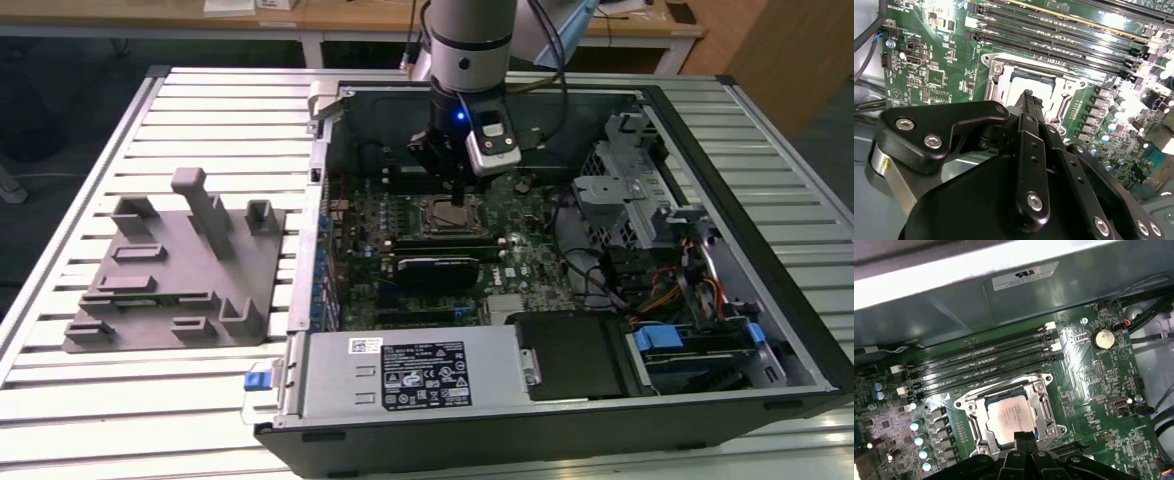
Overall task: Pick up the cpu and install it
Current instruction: 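Install the second cpu locking lever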
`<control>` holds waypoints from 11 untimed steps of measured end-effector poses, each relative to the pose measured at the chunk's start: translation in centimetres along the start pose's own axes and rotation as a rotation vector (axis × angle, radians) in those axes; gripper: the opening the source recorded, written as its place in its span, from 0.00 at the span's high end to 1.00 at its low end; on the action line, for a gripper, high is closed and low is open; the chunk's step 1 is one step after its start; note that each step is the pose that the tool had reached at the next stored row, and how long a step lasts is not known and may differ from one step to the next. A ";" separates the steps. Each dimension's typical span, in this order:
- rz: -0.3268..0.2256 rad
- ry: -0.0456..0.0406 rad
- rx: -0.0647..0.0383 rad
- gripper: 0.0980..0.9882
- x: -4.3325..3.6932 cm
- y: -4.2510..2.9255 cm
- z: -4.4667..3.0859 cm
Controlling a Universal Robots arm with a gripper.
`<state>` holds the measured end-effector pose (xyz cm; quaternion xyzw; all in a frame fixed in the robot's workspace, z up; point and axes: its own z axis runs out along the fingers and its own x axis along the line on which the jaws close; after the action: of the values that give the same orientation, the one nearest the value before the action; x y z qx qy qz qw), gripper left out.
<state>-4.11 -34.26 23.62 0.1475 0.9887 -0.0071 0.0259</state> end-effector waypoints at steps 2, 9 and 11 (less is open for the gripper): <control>0.000 0.0000 0.000 0.99 -0.01 0.00 -0.23; 0.000 0.0000 0.000 0.99 -0.05 0.00 -0.82; 0.000 -0.0001 0.000 0.99 -0.05 0.00 -0.82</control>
<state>-4.10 -34.25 24.44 0.1474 0.9887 -0.0070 0.0260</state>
